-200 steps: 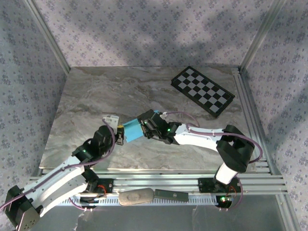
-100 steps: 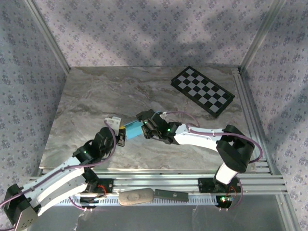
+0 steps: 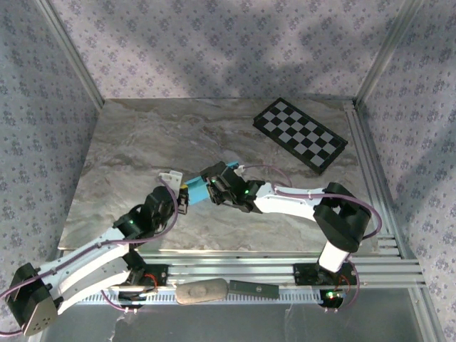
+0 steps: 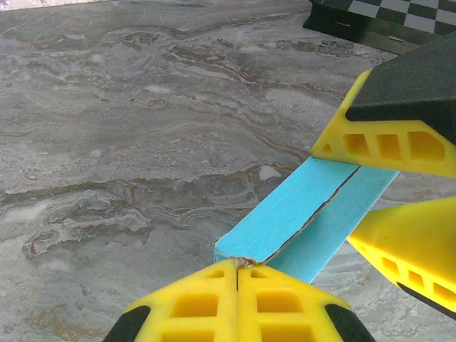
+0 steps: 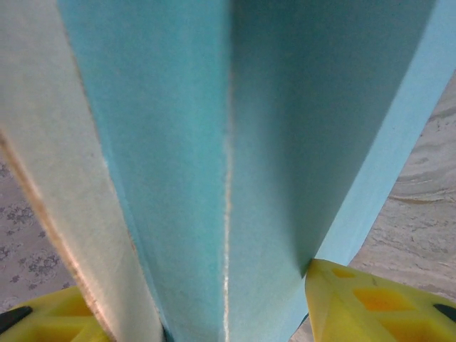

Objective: Fold the paper box

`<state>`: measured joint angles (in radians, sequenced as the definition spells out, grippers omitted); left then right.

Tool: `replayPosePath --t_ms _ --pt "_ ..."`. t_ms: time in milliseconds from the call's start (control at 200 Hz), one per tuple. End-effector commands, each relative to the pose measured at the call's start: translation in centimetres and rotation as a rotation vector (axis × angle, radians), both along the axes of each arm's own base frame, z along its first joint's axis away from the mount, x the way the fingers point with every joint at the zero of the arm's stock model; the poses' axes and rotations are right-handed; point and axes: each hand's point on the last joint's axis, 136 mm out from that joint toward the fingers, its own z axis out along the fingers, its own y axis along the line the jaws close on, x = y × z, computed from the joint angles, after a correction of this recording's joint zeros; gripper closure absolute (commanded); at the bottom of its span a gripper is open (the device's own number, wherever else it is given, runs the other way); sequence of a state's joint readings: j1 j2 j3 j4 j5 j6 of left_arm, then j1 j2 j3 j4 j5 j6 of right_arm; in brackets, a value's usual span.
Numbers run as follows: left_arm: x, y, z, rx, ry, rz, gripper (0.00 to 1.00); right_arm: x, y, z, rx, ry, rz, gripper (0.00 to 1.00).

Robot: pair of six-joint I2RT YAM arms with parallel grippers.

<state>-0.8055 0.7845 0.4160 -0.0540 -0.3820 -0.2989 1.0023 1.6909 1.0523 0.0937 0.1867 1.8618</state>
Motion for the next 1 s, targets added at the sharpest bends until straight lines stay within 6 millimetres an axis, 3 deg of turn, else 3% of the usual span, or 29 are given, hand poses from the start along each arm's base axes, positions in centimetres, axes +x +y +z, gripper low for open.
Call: replayPosePath --t_ms 0,200,390,460,605,675,845,994 --pt "-0.2 -0.9 1.2 -0.026 -0.016 -0.041 0.91 0.3 0.1 -0.2 -0.006 0.003 -0.012 0.46" --pt "-0.8 -0.8 2.0 -0.076 -0.016 -0.049 0.55 0.6 -0.1 -0.6 -0.004 0.013 -0.02 0.48" --pt "-1.5 -0.8 3.5 -0.189 -0.002 -0.042 0.36 1.1 0.0 -0.7 0.001 0.02 -0.022 0.48" --pt "-1.4 0.3 4.2 -0.277 0.028 0.054 0.27 1.3 0.1 -0.8 0.006 0.025 -0.021 0.48" --pt "-1.2 1.9 6.3 -0.47 0.147 0.218 0.3 1.5 -0.1 -1.1 0.006 0.032 -0.022 0.49" --pt "-0.8 2.5 7.0 -0.568 0.236 0.29 0.24 1.6 -0.1 -1.1 0.009 0.032 -0.025 0.49" --pt "1.1 2.5 6.5 -0.845 0.455 0.372 0.25 2.1 -0.2 -0.8 0.017 0.034 -0.027 0.49" --pt "3.2 1.2 5.3 -0.923 0.537 0.361 0.28 2.5 -0.2 -1.0 0.017 0.048 -0.026 0.49"
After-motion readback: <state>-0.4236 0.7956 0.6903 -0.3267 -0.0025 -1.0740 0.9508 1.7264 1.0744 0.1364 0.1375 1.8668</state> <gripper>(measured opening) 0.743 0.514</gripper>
